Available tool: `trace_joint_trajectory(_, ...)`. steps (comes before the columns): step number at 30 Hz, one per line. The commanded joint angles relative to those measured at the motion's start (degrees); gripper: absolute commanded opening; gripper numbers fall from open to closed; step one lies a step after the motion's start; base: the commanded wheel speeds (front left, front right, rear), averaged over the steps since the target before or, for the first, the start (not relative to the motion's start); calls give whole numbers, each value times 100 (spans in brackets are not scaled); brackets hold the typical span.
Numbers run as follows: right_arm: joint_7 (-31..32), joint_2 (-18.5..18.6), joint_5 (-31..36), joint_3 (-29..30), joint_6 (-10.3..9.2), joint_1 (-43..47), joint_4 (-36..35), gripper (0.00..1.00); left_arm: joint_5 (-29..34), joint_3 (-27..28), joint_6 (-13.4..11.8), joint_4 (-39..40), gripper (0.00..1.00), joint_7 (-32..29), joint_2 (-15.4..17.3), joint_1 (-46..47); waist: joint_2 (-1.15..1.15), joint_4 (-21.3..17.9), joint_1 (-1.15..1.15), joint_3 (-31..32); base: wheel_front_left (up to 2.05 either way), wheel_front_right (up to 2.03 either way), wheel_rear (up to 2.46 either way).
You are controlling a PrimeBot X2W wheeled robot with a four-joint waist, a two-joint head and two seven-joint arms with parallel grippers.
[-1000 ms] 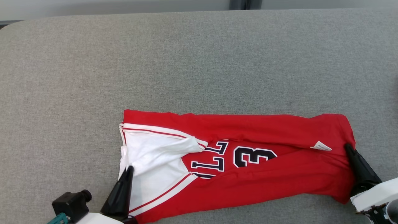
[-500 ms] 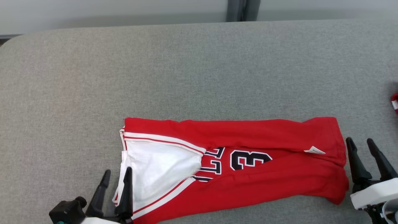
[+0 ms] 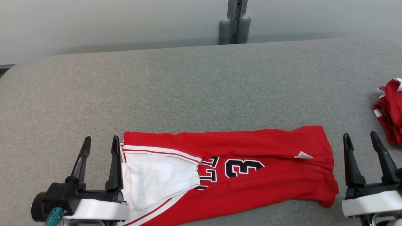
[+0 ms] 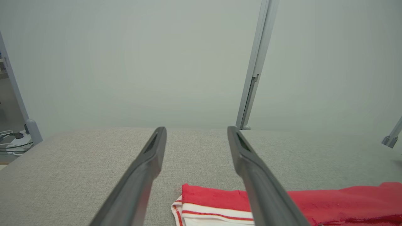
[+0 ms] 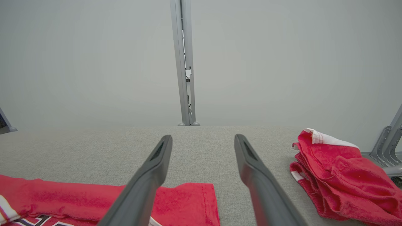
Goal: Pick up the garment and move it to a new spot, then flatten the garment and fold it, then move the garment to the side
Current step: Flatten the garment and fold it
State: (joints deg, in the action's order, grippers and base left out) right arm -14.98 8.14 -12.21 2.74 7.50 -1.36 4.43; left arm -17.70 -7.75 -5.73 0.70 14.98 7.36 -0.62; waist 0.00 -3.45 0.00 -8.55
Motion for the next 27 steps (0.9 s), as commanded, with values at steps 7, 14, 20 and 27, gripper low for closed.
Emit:
trace_joint_trajectory(7, -26, -150, 249, -40, -1, 185, 90, 100, 370, 213, -105, -354, 100, 23, 90, -61, 0, -119, 0, 192, 0, 0, 0)
trace_joint_trajectory(14, -26, -204, 272, -40, -1, 167, 107, 100, 408, 295, -7, -468, 100, 24, 34, -97, 0, -110, 0, 160, 0, 0, 0)
trace_joint_trajectory(20, -27, -202, 256, -20, -1, 138, 142, 100, 414, 336, 64, -546, 100, 24, -5, -46, 0, -79, 0, 152, 0, 0, 0)
trace_joint_trajectory(27, 18, -156, 114, 85, -1, 27, 532, 100, 446, 284, 142, -596, 100, 24, -71, 72, 0, -3, 0, 57, 0, 0, 0)
